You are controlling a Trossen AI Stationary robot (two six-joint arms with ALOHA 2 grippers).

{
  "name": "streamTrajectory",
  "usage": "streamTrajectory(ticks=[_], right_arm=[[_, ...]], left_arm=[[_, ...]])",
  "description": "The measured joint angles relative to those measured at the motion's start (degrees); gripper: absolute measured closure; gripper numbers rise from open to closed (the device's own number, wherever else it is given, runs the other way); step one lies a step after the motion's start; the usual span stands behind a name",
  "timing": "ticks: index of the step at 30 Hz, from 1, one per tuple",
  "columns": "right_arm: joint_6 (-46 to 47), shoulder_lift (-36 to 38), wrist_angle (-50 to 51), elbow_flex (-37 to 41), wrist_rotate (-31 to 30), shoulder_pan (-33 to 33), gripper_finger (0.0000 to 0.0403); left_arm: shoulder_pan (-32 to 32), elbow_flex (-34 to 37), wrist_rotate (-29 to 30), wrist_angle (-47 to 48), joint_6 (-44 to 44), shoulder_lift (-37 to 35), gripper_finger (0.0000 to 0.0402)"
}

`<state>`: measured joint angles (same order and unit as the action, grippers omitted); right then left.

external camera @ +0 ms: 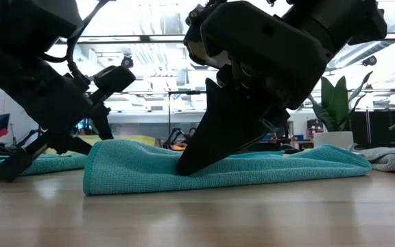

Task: Roll microfiber towels into tight, uniform cylinder then place into a basket
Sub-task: Roll the right light blue towel

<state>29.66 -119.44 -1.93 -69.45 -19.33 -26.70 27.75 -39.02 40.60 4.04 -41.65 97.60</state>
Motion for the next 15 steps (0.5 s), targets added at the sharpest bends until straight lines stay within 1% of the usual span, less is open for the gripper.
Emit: streamTrajectory(ticks=[4,9,12,15], right_arm=[[-0.1,0.0,0.0,0.0,0.0,0.0,0.0385],[-0.1,0.0,0.2,0.2,0.0,0.0,0.0385],[0.1,0.0,0.2,0.3,0.3,0.0,0.0385],[0.4,0.0,0.3,0.9,1.9,0.0,0.0385]], left_arm=[[0.0,-0.1,0.0,0.0,0.1,0.0,0.0396],[0.0,0.0,0.3,0.0,0.2,0.0,0.0398],[0.2,0.0,1.9,-0.2,0.6,0.0,0.0398],[0.2,-0.2,2.4,-0.3,0.7,0.0,0.0398]])
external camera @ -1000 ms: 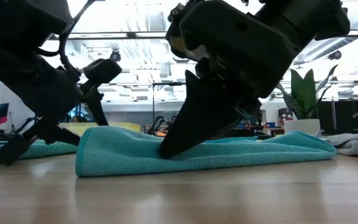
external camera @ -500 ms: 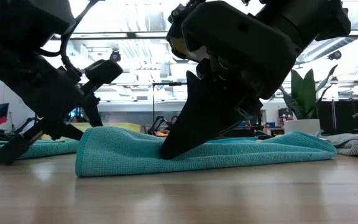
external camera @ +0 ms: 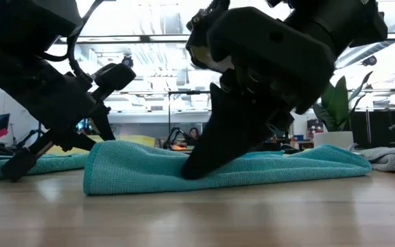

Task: Roll microfiber towels into tight, uniform cylinder then place into a basket
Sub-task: Roll the right light blue towel

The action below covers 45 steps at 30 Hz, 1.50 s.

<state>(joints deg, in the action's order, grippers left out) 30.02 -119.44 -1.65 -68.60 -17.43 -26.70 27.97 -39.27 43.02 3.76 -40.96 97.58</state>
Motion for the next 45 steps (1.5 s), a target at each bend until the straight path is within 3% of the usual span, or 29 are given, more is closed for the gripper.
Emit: streamTrajectory(ticks=[25,38,45], right_arm=[[3.0,0.1,-1.4,2.2,0.9,0.0,0.0385],[1.9,0.0,-1.6,2.3,0.9,0.0,0.0385],[0.5,0.0,-2.0,2.3,5.6,0.1,0.0385]], left_arm=[[2.1,0.4,2.0,9.6,4.5,-3.8,0.0398],[2.1,0.3,2.2,9.3,4.6,-3.6,0.0398],[2.1,0.3,3.9,9.2,4.6,-3.7,0.0396]])
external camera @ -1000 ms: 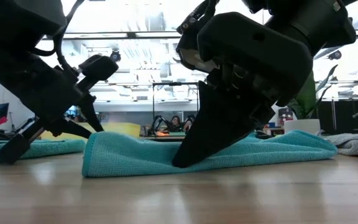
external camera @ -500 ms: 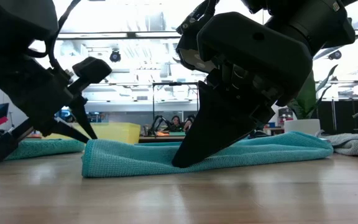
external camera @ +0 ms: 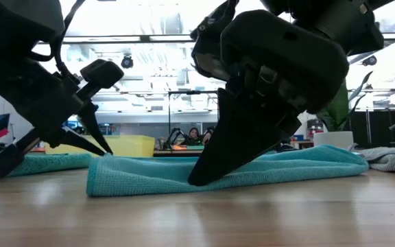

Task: Roll microfiber towels into tight, uniform cylinder then place into a basket
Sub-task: Roll the right light blue towel

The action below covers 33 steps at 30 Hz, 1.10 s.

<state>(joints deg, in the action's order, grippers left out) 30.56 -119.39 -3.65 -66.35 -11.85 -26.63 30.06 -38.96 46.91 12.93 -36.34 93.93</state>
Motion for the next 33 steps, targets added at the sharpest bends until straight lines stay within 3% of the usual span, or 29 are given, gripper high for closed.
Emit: streamTrajectory(ticks=[13,24,28,31,33], right_arm=[[-3.8,0.1,0.1,0.0,3.4,-0.7,0.0385],[-4.3,0.2,0.1,0.0,3.0,-0.7,0.0383],[-4.4,0.9,0.7,0.1,0.5,-0.9,0.0367],[-4.7,1.9,1.5,0.3,-0.8,-0.9,0.0353],[-4.7,2.6,1.7,0.3,-2.2,-1.0,0.0343]], left_arm=[[0.1,-0.4,0.1,1.7,2.4,-0.2,0.0314],[2.2,-4.7,1.1,15.0,16.2,-4.3,0.0306],[3.3,-5.8,-6.9,10.9,19.7,-6.5,0.0306],[4.3,-5.8,-16.1,3.0,21.1,-6.5,0.0306],[5.3,-5.9,-18.8,-2.1,20.9,-5.5,0.0306]])
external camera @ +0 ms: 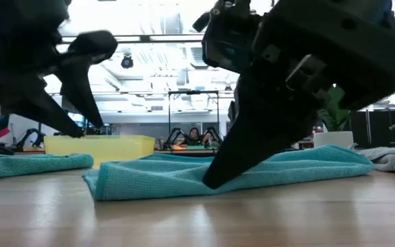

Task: Roll microfiber towels into tight, uniform cylinder then place into a basket
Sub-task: Roll the right light blue towel

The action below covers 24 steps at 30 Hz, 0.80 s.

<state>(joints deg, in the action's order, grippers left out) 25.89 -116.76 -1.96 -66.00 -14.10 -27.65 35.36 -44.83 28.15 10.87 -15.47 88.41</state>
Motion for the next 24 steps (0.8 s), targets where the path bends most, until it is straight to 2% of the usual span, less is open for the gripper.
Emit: streamTrajectory(ticks=[7,11,14,19,24], right_arm=[[0.4,2.9,1.7,-0.1,-1.2,-0.3,0.0304],[0.9,4.0,3.0,-0.2,-2.6,-0.5,0.0293],[1.1,4.1,3.4,-0.2,-2.6,-0.5,0.0292],[1.5,4.1,3.6,-0.2,-2.6,-0.7,0.0299],[2.6,4.1,3.9,-0.1,-2.6,-1.0,0.0308]], left_arm=[[2.5,-0.4,-0.5,-7.8,-4.3,6.6,0.0306],[2.6,-1.6,4.6,-8.8,-5.0,10.6,0.0306],[2.5,-3.4,6.7,-9.4,-7.4,12.4,0.0306],[2.6,-6.4,6.7,-9.4,-8.1,13.9,0.0306],[2.7,-6.4,4.3,-8.0,-8.4,14.0,0.0306]])
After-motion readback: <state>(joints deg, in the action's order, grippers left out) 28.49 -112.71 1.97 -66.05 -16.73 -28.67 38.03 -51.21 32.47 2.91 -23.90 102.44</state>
